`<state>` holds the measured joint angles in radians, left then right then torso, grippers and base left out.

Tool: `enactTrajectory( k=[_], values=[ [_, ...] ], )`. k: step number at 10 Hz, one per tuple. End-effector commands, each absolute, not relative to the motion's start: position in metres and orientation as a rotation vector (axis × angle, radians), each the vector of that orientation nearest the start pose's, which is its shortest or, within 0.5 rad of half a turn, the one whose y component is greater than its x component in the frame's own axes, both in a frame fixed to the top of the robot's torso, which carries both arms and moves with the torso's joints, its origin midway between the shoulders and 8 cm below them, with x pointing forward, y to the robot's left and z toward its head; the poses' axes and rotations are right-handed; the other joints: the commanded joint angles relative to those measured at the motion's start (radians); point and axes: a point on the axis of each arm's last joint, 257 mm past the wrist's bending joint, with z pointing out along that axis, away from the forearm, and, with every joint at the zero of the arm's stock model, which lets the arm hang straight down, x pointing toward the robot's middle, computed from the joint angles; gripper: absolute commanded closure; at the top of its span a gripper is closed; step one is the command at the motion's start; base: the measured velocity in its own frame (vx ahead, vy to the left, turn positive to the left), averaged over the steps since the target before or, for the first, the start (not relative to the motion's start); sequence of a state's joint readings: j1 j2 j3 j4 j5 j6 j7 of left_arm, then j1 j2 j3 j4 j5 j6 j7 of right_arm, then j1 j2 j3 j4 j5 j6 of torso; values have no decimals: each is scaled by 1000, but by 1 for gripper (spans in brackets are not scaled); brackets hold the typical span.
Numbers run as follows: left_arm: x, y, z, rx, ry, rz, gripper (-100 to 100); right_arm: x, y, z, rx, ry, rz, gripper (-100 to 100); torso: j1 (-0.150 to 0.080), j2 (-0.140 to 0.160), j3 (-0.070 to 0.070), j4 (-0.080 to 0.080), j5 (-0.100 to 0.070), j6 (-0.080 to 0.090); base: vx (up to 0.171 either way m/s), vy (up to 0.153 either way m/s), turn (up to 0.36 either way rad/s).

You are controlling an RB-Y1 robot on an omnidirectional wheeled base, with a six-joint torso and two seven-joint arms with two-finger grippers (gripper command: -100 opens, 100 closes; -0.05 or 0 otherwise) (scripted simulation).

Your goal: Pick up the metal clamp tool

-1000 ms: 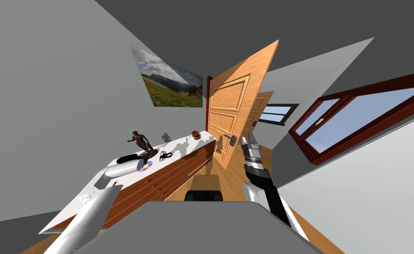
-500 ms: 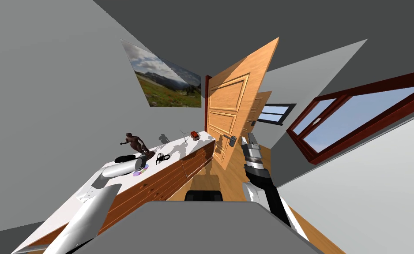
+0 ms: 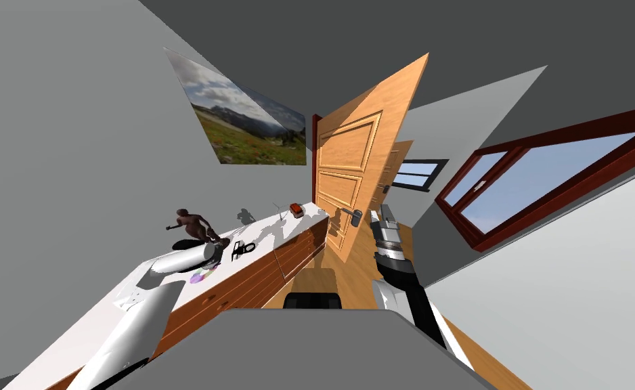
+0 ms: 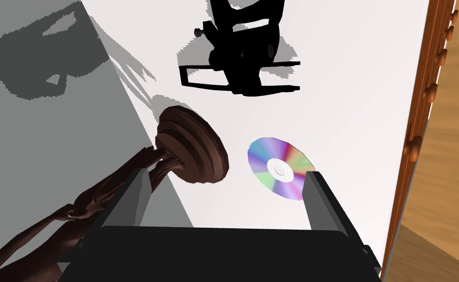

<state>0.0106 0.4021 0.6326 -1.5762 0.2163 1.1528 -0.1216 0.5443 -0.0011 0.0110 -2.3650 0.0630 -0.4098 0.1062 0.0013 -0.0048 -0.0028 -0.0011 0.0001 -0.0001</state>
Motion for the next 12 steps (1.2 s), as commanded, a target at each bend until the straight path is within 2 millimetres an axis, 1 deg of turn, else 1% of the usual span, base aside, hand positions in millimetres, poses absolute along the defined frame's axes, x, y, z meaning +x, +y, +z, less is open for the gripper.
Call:
enactTrajectory(
  k=[1, 6, 7, 8, 9, 10, 12],
  values=[
    [331, 602, -354, -2199, 1315, -197, -100, 340, -273, 30, 613, 705, 1146, 0, 0, 0, 0, 0, 0, 0, 100, 32, -81],
    [302, 581, -389, -2386, 1318, -187, -100, 340, -273, 30, 613, 705, 1146, 0, 1, -1, -1, 0, 0, 0, 97, 44, -62],
    [293, 572, -401, -2435, 1324, -182, -100, 340, -273, 30, 613, 705, 1146, 0, 2, 0, 0, 0, 1, 0, 99, 66, -84],
    [296, 576, -396, -2405, 1320, -185, -100, 340, -273, 30, 613, 705, 1146, 0, 3, -1, -1, 0, 1, 0, 48, 33, -20],
    [295, 575, -397, -2412, 1322, -184, 0, 340, -273, 30, 613, 705, 1146, 0, 1, 1, 0, 0, 0, 0, 8, 6, 2],
    [297, 574, -405, -2414, 1315, -184, -100, 340, -273, 30, 613, 704, 1146, 0, -1, 3, 2, 1, 0, 0, -2, 18, -35],
    [299, 572, -416, -2416, 1307, -184, -100, 340, -273, 30, 613, 704, 1146, 0, 1, 5, 3, 1, 0, 0, -4, 41, -35]
  ],
)
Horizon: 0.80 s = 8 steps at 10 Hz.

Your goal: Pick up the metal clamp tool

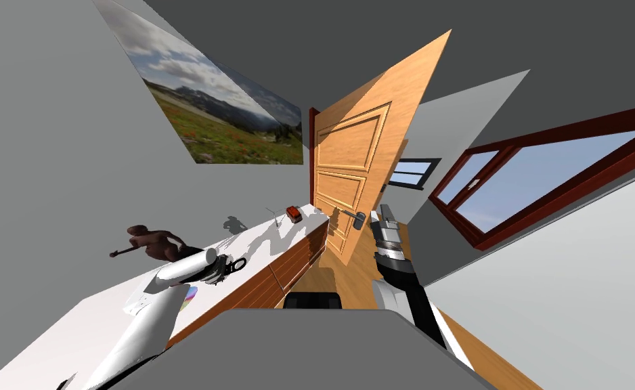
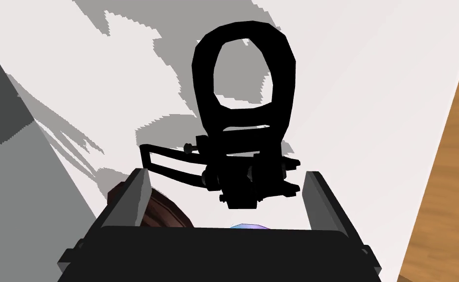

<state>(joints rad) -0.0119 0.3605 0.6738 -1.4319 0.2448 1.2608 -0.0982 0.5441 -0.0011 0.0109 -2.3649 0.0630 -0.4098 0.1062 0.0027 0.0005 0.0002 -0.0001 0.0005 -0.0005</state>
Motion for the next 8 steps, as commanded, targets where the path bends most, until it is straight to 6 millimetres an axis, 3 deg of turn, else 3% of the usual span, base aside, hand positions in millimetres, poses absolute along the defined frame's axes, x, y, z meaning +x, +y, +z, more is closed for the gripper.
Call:
enactTrajectory(
  k=[1, 2, 6, 7, 8],
  values=[
    [298, 573, -412, -2416, 1311, -183, -100, 340, -273, 30, 613, 704, 1146, 0, 0, 0, 0, 0, 0, 0, -2, 21, -9],
    [298, 573, -412, -2415, 1309, -184, 100, 340, -273, 30, 613, 704, 1146, 0, -1, 0, 0, 0, 0, 0, 0, 0, 0],
    [298, 573, -413, -2417, 1308, -184, 100, 340, -273, 30, 613, 704, 1146, 0, -3, -1, 0, 0, -1, 0, 0, 0, 0],
    [298, 573, -413, -2417, 1309, -184, 0, 340, -273, 30, 613, 704, 1146, 0, -3, -1, 0, 0, -1, 0, 0, 0, 0],
    [296, 574, -403, -2413, 1316, -184, 100, 340, -273, 30, 613, 704, 1146, 0, -3, 0, 0, 0, -1, 0, 2, -36, 43]
  ],
)
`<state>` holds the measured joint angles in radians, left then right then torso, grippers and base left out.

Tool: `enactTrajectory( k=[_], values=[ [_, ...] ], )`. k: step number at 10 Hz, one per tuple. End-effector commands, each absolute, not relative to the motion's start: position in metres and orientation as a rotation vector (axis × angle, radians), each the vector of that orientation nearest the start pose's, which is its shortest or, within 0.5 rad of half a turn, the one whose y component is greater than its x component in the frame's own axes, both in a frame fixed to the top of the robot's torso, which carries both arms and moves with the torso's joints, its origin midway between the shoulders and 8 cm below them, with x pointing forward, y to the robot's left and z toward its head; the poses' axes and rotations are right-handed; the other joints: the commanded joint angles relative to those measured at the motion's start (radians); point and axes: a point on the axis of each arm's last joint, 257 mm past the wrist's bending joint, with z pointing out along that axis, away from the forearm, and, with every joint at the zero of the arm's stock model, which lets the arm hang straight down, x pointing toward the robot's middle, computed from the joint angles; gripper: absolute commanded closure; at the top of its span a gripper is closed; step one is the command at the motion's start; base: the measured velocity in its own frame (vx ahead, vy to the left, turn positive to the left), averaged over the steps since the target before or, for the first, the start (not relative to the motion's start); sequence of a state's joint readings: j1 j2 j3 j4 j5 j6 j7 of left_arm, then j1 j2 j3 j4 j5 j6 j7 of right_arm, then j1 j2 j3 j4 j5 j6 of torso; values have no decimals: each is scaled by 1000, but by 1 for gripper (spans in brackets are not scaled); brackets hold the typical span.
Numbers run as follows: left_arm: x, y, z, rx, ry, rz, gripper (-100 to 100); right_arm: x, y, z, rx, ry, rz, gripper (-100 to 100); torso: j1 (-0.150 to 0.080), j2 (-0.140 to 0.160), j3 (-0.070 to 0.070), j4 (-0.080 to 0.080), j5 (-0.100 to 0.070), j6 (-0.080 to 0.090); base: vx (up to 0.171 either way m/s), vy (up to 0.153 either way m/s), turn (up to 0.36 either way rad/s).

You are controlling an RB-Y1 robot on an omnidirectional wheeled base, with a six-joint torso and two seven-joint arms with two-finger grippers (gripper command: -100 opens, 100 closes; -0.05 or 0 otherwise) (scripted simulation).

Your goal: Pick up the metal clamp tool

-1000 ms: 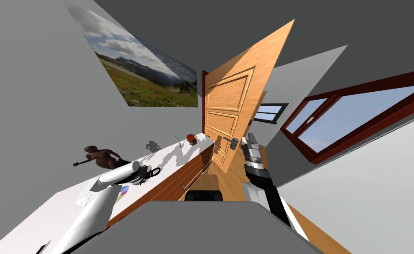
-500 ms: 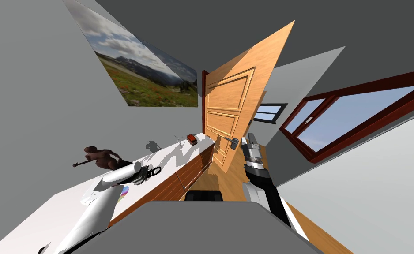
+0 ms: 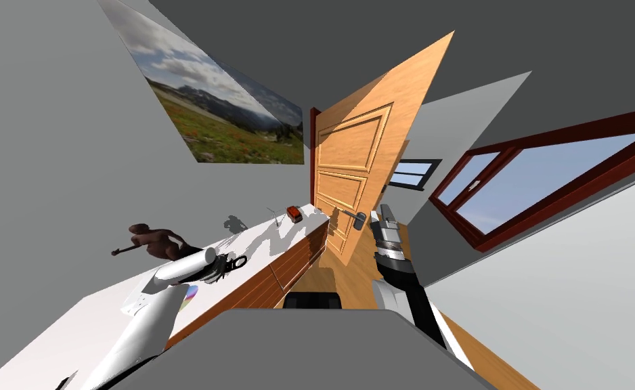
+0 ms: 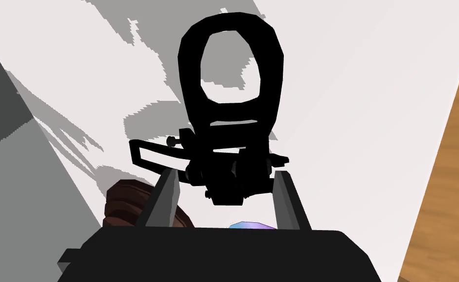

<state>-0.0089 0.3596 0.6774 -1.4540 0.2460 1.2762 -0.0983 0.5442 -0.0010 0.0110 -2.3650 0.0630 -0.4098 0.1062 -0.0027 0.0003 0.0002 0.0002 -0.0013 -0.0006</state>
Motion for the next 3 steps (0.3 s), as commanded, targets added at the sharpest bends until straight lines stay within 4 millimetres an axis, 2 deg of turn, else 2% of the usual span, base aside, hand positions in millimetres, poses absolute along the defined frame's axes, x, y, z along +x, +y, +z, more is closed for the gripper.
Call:
enactTrajectory(
  k=[1, 2, 3],
  values=[
    [295, 575, -399, -2412, 1320, -184, 100, 340, -273, 30, 613, 704, 1146, 0, 0, 0, 0, 0, 0, 0, 3, -51, 47],
    [297, 574, -402, -2411, 1316, -185, 100, 340, -273, 30, 613, 704, 1147, 0, -1, 0, 0, 0, 0, 0, 0, -22, 14],
    [296, 574, -401, -2412, 1318, -184, 0, 340, -273, 30, 613, 704, 1147, 0, 0, 0, 0, 0, 0, 0, 0, 0, 0]
  ],
)
